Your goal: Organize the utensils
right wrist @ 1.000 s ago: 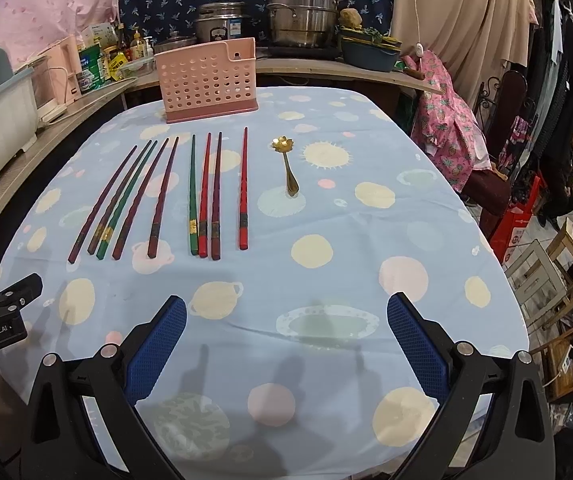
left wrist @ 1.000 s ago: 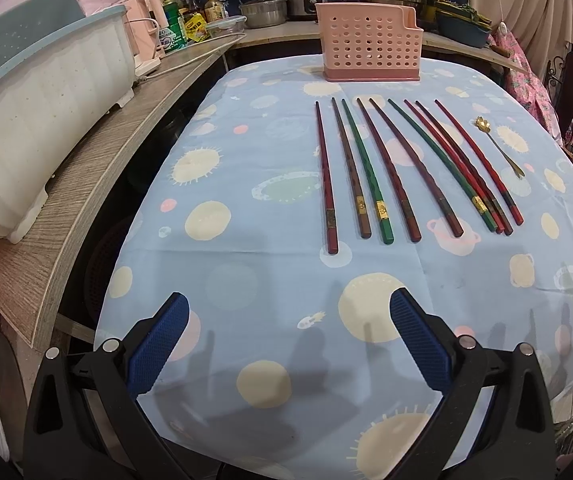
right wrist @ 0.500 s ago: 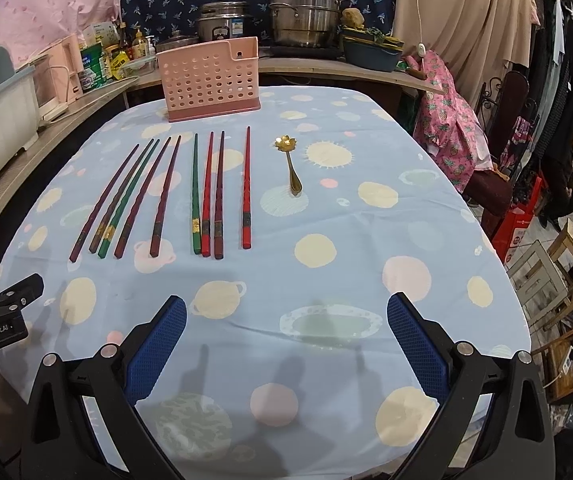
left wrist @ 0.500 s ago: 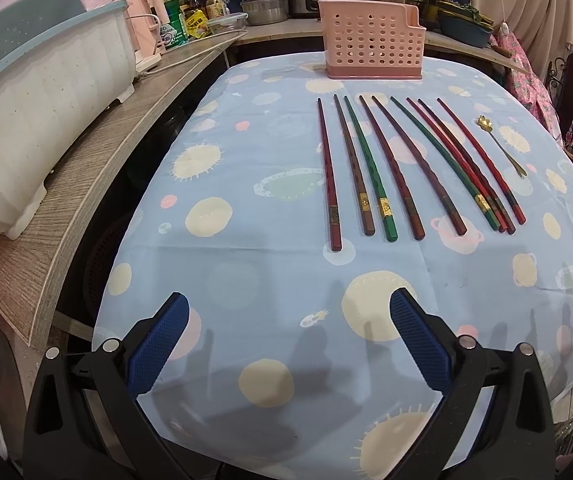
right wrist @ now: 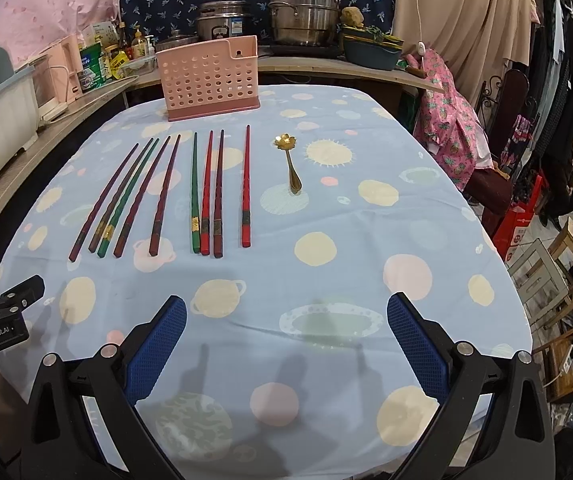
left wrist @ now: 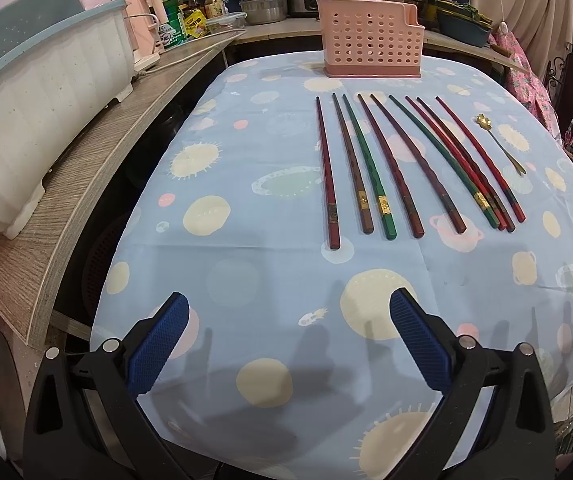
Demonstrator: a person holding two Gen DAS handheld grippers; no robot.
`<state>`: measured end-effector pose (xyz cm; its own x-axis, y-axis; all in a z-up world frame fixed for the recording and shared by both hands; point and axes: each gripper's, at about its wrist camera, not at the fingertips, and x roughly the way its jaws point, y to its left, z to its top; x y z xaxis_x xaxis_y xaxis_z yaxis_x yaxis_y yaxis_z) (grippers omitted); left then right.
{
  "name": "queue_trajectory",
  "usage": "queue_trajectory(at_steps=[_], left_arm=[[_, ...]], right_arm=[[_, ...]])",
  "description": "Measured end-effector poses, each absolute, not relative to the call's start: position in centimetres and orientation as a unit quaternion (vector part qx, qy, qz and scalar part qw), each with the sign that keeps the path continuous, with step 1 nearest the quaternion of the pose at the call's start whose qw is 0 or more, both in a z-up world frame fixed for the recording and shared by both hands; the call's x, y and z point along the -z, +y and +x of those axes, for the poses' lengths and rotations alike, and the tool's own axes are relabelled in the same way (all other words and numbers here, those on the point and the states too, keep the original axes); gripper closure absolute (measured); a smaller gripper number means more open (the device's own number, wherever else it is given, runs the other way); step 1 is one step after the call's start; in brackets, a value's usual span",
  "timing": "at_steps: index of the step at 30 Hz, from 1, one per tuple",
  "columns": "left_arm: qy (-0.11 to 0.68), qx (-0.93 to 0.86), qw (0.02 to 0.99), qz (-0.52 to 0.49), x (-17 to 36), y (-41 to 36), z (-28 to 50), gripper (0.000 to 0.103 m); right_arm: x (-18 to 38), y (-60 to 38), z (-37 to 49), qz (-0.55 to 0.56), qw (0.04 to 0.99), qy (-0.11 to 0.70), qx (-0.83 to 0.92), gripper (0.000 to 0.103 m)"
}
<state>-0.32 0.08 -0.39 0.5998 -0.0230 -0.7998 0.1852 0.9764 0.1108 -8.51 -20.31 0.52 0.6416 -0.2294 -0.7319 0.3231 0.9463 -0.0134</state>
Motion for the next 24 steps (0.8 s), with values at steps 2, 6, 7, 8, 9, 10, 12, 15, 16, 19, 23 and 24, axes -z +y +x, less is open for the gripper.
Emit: queue_trajectory(at_steps=[2,6,7,8,9,10,12,15,16,19,23,24], left_arm=[[0.443,0.059,0.890,0.092,0.41,0.05,-0.35,0.007],[0.443,0.060,0.890,0.093,0.34,-0.02,-0.43,0.007],[0.442,0.061,0.890,0.092,0.33,-0.01,-0.45,0.007],[0.442,0.061,0.890,0.092,0.31,-0.01,-0.49,0.007],[0.442,0.061,0.890,0.093,0.32,-0.02,-0.50,0.007],[0.442,0.061,0.890,0.093,0.32,-0.02,-0.50,0.007],[0.442,0.061,0.890,0.093,0.29,-0.06,-0.49,0.007],[0.443,0.060,0.890,0.094,0.31,-0.13,-0.47,0.007],[0.443,0.060,0.890,0.095,0.32,-0.15,-0.46,0.007],[0.444,0.059,0.889,0.095,0.40,-0.21,-0.39,0.007],[0.444,0.060,0.889,0.095,0.41,-0.25,-0.28,0.007],[0.444,0.061,0.889,0.095,0.43,-0.27,-0.27,0.007]], right_arm=[[-0.51,-20.34,-8.52,0.060,0.904,0.395,0.153,0.007],[-0.51,-20.37,-8.53,0.059,0.904,0.395,0.152,0.007],[-0.51,-20.39,-8.53,0.059,0.904,0.396,0.151,0.007],[-0.51,-20.38,-8.57,0.059,0.904,0.396,0.151,0.007],[-0.51,-20.39,-8.56,0.059,0.904,0.396,0.150,0.007],[-0.47,-20.39,-8.51,0.059,0.904,0.396,0.150,0.007],[-0.45,-20.36,-8.45,0.059,0.904,0.396,0.150,0.007],[-0.43,-20.39,-8.41,0.060,0.904,0.396,0.149,0.007],[-0.40,-20.37,-8.39,0.060,0.904,0.396,0.149,0.007],[-0.39,-20.37,-8.37,0.060,0.904,0.396,0.148,0.007],[-0.38,-20.39,-8.39,0.061,0.904,0.396,0.149,0.007],[-0.37,-20.40,-8.39,0.061,0.904,0.396,0.149,0.007]])
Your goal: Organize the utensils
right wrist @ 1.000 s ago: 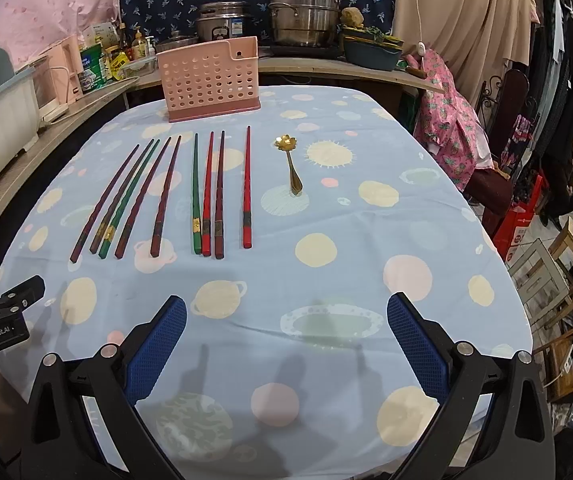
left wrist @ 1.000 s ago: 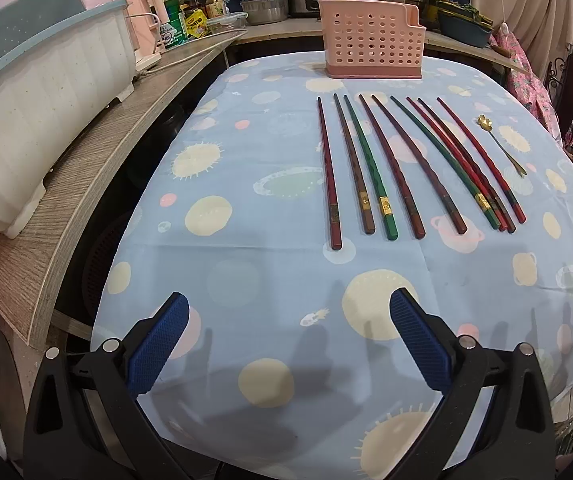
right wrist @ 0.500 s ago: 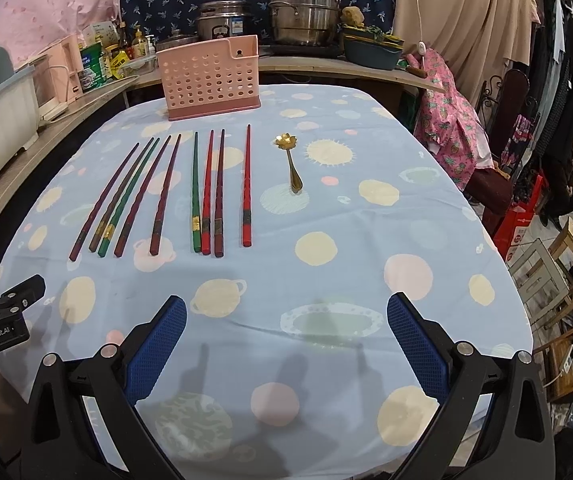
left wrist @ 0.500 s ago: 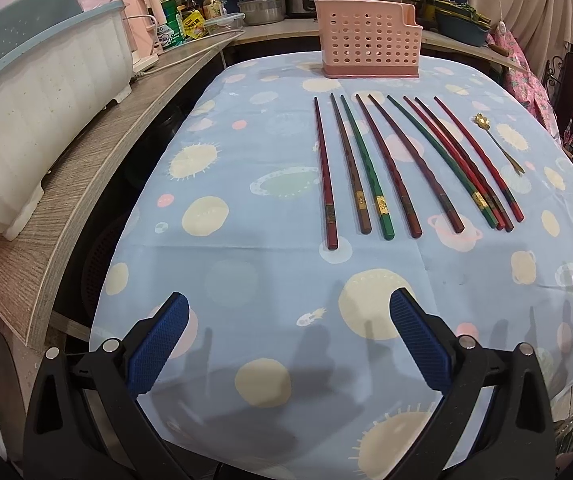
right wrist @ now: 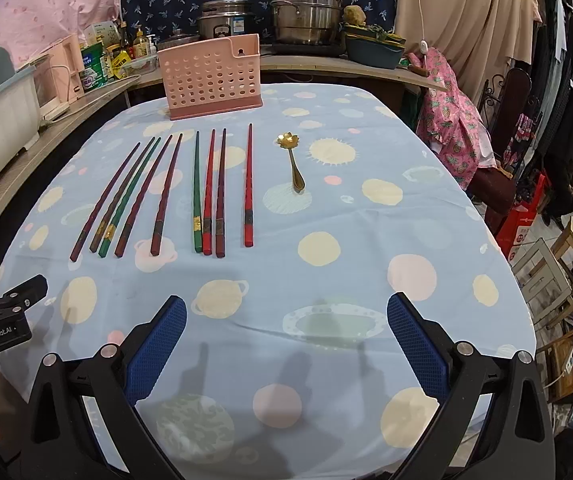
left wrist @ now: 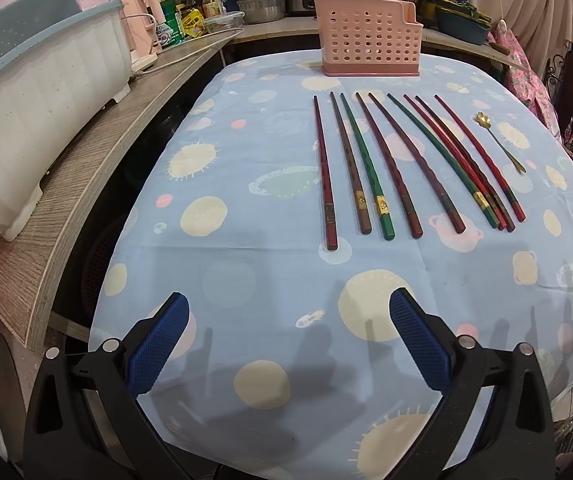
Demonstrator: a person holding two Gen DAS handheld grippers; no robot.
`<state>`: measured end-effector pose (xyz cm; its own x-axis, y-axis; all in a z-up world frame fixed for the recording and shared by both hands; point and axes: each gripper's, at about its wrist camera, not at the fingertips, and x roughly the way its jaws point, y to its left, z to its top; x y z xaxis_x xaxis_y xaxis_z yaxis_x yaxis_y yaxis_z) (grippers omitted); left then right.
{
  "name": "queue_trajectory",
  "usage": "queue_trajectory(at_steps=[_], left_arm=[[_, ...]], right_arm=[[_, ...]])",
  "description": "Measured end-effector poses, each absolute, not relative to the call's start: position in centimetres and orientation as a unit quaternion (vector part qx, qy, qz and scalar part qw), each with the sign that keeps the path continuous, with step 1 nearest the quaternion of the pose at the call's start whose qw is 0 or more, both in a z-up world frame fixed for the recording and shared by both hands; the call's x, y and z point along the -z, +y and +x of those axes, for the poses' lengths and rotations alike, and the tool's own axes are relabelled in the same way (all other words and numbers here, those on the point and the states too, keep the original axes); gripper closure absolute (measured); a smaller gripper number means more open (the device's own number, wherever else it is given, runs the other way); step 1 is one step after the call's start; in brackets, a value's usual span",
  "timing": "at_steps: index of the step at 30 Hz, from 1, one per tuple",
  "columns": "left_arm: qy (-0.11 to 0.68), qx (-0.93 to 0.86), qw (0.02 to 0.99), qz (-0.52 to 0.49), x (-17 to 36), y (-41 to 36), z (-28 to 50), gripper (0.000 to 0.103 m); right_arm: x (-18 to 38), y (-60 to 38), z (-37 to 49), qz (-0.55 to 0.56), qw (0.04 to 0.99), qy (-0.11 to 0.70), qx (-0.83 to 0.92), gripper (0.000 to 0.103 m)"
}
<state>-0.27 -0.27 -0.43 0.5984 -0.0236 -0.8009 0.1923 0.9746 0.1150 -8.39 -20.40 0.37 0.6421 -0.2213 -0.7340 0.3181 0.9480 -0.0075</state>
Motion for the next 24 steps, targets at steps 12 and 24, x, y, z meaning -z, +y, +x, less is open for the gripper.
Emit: queue_trajectory(at_steps=[12,24], left_arm=[[0.446,0.061,0.888,0.094,0.47,-0.31,-0.20,0.007],[0.446,0.064,0.888,0.094,0.55,-0.34,-0.22,0.008]], right_arm=[[-0.33,-20.48,-8.30,0.062,0.904,0.395,0.149,0.007],[-0.35,-20.41,-8.30,0.063,0.904,0.395,0.147,0.007]])
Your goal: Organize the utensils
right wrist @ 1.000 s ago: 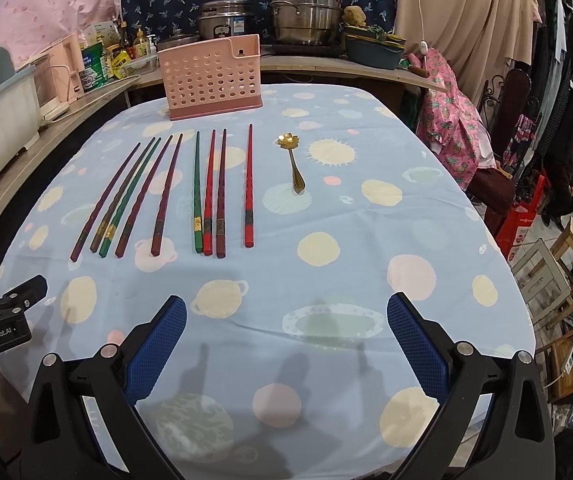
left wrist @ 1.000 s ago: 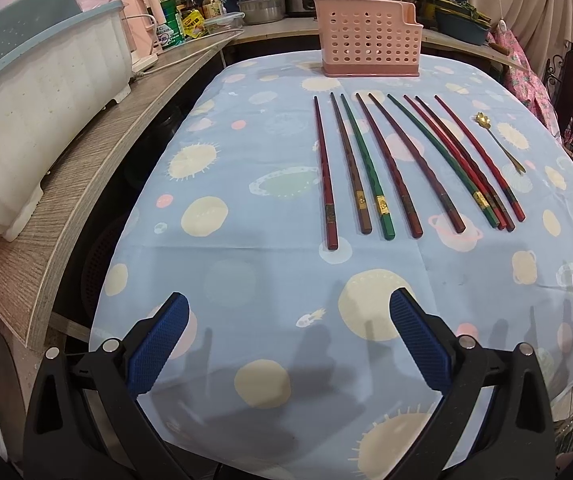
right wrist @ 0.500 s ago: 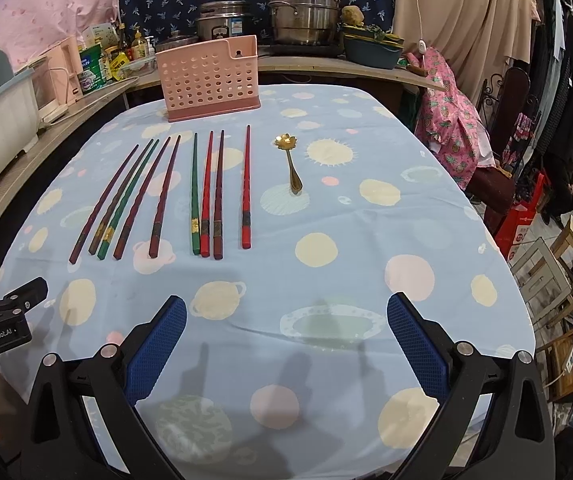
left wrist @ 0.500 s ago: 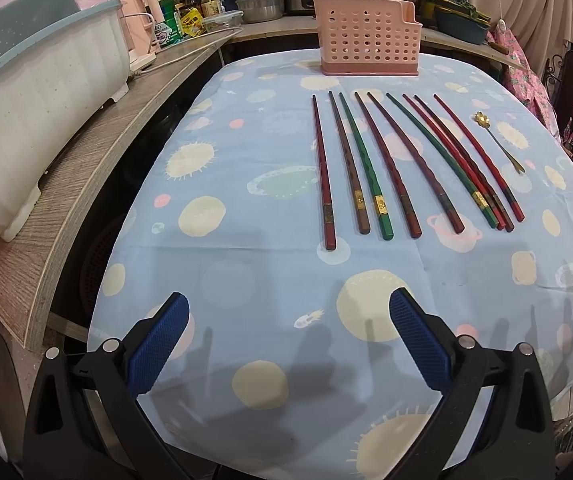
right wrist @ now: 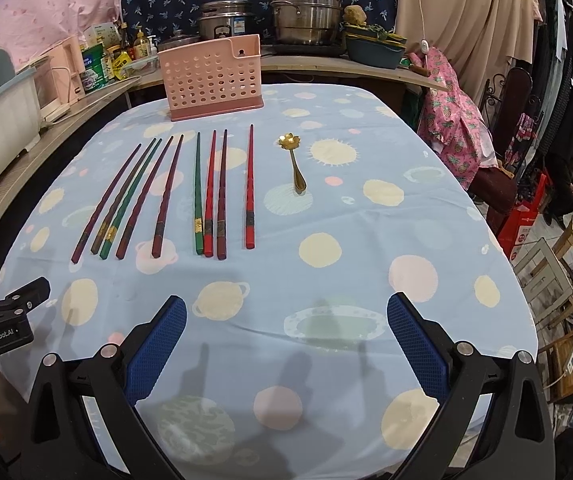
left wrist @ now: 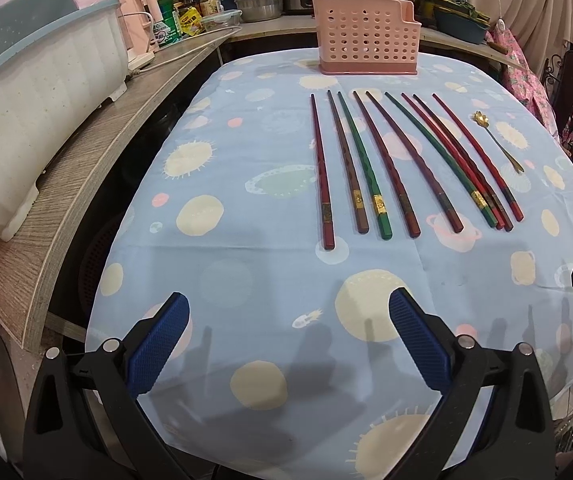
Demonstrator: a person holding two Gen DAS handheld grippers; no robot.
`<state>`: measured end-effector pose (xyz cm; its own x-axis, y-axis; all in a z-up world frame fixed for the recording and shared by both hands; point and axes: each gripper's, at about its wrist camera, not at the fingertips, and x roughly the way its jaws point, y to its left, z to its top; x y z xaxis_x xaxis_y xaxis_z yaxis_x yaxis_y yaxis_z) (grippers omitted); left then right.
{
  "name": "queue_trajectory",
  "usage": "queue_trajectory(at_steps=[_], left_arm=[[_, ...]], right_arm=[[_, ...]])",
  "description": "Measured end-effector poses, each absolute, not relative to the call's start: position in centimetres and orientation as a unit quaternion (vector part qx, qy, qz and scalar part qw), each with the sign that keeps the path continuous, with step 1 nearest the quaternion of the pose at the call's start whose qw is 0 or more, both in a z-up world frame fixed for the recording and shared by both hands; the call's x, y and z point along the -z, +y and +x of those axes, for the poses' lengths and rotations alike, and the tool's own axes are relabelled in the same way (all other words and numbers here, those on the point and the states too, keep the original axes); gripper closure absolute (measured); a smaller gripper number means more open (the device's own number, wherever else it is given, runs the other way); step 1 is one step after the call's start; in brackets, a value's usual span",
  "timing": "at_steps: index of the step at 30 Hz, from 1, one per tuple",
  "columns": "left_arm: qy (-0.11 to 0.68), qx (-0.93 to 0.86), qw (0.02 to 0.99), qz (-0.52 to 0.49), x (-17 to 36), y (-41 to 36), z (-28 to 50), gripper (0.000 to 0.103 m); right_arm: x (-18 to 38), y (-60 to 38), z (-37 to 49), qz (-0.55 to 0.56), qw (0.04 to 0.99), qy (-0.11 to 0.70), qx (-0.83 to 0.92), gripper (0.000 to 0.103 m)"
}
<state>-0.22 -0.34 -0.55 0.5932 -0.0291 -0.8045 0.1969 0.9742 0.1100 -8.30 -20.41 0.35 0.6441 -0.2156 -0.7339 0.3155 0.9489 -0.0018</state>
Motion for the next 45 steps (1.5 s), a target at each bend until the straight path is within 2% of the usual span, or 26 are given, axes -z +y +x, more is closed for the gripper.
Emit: queue_trajectory(at_steps=[21,26,34,36,38,39,41,44,45], left_arm=[[0.463,0.057,0.883,0.051,2.0,0.6,5.3,0.008],[0.475,0.058,0.876,0.060,3.2,0.3,6.7,0.019],[0.482,0.066,0.872,0.056,4.1,0.1,7.7,0.023],[0.481,0.072,0.872,0.054,4.1,0.0,7.9,0.029],[0.482,0.081,0.871,0.050,4.0,-0.1,8.1,0.042],[0.483,0.082,0.871,0.049,3.9,-0.2,8.2,0.045],[0.484,0.090,0.869,0.047,3.7,-0.2,8.4,0.068],[0.489,0.100,0.865,0.040,3.5,-0.3,8.8,0.088],[0.490,0.102,0.865,0.039,3.5,-0.3,9.0,0.090]], right_arm=[[0.0,-22.6,-5.9,0.078,0.902,0.395,0.155,0.007],[0.4,-23.3,-4.8,0.083,0.899,0.400,0.158,0.007],[0.6,-23.9,-2.9,0.085,0.899,0.400,0.156,0.007],[0.7,-24.0,-2.3,0.089,0.899,0.400,0.153,0.007],[0.8,-24.3,-1.6,0.096,0.899,0.400,0.150,0.007],[0.8,-24.6,-1.2,0.097,0.899,0.400,0.151,0.009],[1.0,-25.0,-0.3,0.098,0.898,0.402,0.153,0.018],[1.3,-26.2,1.4,0.116,0.894,0.406,0.149,0.027],[1.5,-26.6,1.9,0.122,0.893,0.407,0.148,0.031]])
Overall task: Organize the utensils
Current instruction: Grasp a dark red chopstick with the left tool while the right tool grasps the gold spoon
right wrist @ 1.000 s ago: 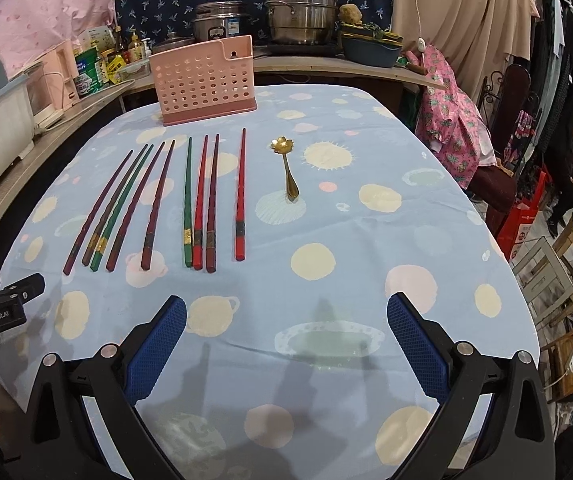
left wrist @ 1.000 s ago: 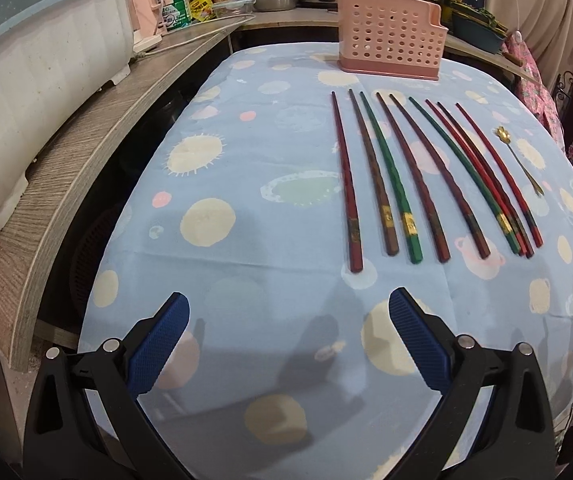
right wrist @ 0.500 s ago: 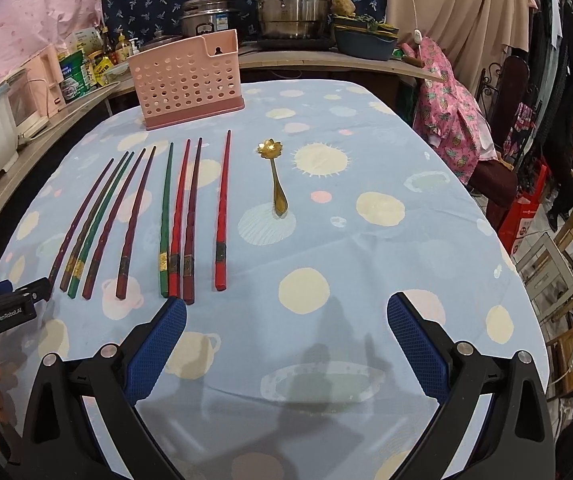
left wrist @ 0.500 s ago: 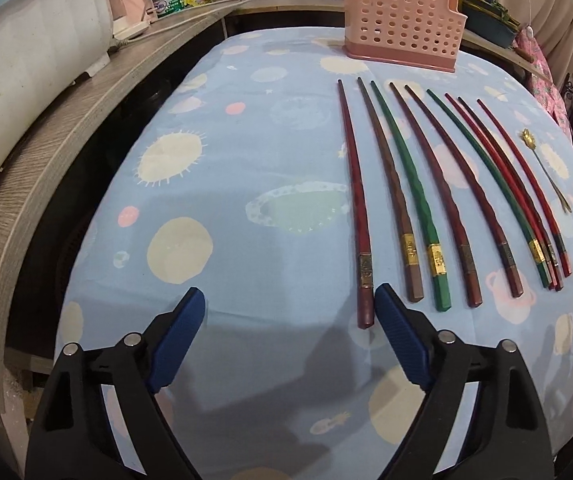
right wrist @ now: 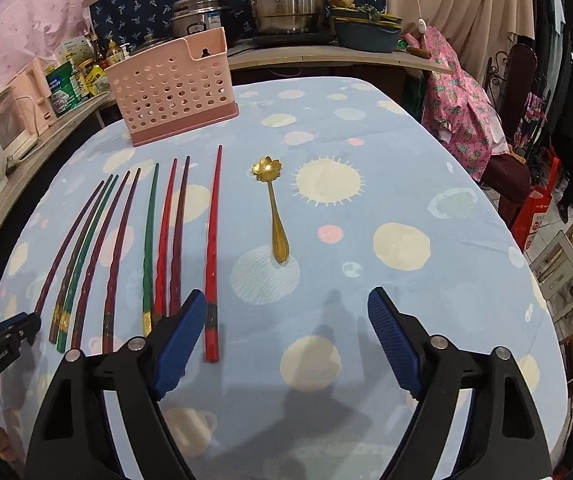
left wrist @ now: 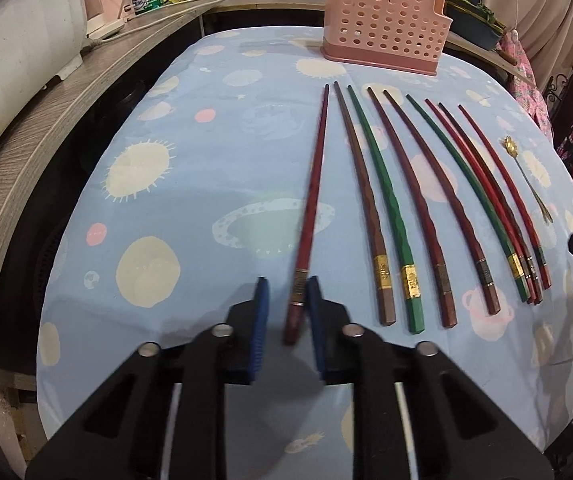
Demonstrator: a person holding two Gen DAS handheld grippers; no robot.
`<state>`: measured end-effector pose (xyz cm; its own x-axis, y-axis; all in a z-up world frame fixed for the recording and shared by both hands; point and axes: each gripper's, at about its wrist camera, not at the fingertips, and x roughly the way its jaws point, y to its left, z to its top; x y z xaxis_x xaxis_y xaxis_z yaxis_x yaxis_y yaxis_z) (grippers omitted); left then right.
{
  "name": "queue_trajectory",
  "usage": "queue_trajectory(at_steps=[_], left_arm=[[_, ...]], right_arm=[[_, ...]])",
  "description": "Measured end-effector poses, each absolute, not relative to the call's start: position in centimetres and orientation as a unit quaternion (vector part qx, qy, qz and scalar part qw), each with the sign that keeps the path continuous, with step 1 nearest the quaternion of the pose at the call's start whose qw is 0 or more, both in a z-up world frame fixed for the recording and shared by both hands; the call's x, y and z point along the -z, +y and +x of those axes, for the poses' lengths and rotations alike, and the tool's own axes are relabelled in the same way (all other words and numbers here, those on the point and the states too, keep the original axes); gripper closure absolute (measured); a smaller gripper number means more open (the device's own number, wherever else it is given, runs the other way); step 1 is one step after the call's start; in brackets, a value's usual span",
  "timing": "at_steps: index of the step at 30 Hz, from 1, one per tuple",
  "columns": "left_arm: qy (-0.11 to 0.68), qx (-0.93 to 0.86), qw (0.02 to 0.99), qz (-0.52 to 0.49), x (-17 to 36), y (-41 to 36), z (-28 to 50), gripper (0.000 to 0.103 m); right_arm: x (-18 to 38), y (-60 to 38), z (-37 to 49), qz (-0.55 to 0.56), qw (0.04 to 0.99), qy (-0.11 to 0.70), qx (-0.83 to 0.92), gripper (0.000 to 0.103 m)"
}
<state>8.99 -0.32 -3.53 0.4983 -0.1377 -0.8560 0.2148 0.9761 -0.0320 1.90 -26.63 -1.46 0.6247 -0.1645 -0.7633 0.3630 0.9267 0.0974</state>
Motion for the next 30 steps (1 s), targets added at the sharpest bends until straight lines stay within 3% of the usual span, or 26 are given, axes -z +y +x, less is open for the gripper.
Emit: queue_trajectory(at_steps=[7,13,22,30], left_arm=[[0.490,0.098,0.865,0.037,3.6,-0.3,9.5,0.094],[0.488,0.096,0.867,0.038,3.6,-0.3,9.9,0.094],[0.485,0.093,0.869,0.040,3.7,-0.4,9.8,0.094],[0.490,0.098,0.866,0.035,3.5,-0.1,9.6,0.095]], right_arm=[[2.8,-28.0,5.1,0.140,0.887,0.420,0.132,0.061],[3.6,-28.3,6.7,0.131,0.887,0.424,0.131,0.078],[3.7,-27.9,6.2,0.116,0.891,0.420,0.130,0.091],[2.9,-27.6,4.5,0.112,0.895,0.413,0.128,0.092]])
